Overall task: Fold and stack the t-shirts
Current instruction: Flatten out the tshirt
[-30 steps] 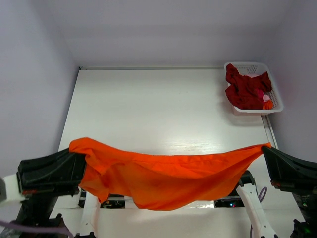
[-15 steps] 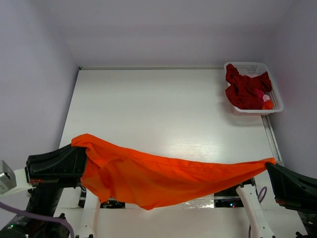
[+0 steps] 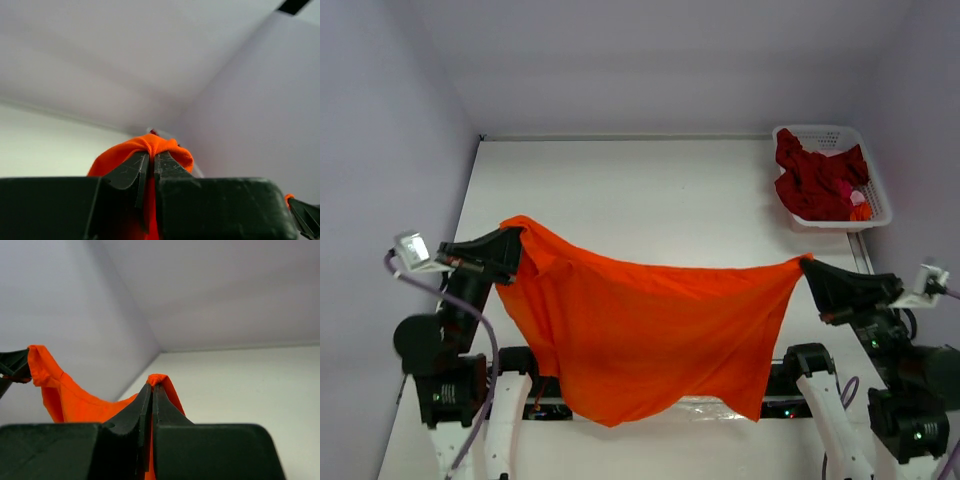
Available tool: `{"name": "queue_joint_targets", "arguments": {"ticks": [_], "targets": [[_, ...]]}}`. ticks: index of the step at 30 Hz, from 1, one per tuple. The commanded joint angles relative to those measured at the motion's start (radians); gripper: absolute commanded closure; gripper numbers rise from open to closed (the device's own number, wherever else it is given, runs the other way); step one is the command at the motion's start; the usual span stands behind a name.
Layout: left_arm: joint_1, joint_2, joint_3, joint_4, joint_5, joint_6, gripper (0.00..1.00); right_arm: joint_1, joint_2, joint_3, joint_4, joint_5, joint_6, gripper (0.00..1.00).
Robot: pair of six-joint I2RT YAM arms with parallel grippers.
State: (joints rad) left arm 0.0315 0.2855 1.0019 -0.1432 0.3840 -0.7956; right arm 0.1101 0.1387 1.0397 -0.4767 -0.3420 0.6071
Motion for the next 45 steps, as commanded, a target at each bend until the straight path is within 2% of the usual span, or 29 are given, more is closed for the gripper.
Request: {"name": "queue_joint_targets", "arguments": {"ticks": [1, 9, 19, 23, 29, 34, 39, 45], "targets": [[-0.005, 0.052, -0.109, 0.170, -0.033, 0.004, 1.00, -0.007, 0.030, -0.081, 0.093, 0.063, -0.059, 1.00], [-0.005, 0.245, -0.233, 0.320, -0.065, 0.035, 1.00, -0.007, 0.157, -0.201, 0.272, 0.081, -0.072, 1.00], [-0.005, 0.484, -0.235, 0.485, -0.079, 0.045, 1.00, -0.007, 0.426, -0.293, 0.530, 0.098, -0.064, 1.00], [-0.005, 0.556, -0.244, 0.536, -0.089, -0.002, 1.00, -0.007, 0.533, -0.294, 0.610, 0.116, -0.047, 1.00], [-0.005, 0.751, -0.172, 0.554, -0.097, -0.069, 1.00, -0.007, 0.721, -0.208, 0.656, 0.149, -0.035, 1.00], [-0.005, 0.943, -0.031, 0.553, -0.112, -0.096, 1.00, -0.007, 0.832, -0.109, 0.679, 0.202, -0.027, 1.00], [0.013, 1.209, 0.121, 0.577, -0.077, -0.119, 1.00, -0.007, 1.071, 0.095, 0.644, 0.232, -0.066, 1.00], [0.022, 1.369, 0.185, 0.605, -0.043, -0.105, 1.00, -0.007, 1.212, 0.184, 0.630, 0.251, -0.072, 1.00]]}}
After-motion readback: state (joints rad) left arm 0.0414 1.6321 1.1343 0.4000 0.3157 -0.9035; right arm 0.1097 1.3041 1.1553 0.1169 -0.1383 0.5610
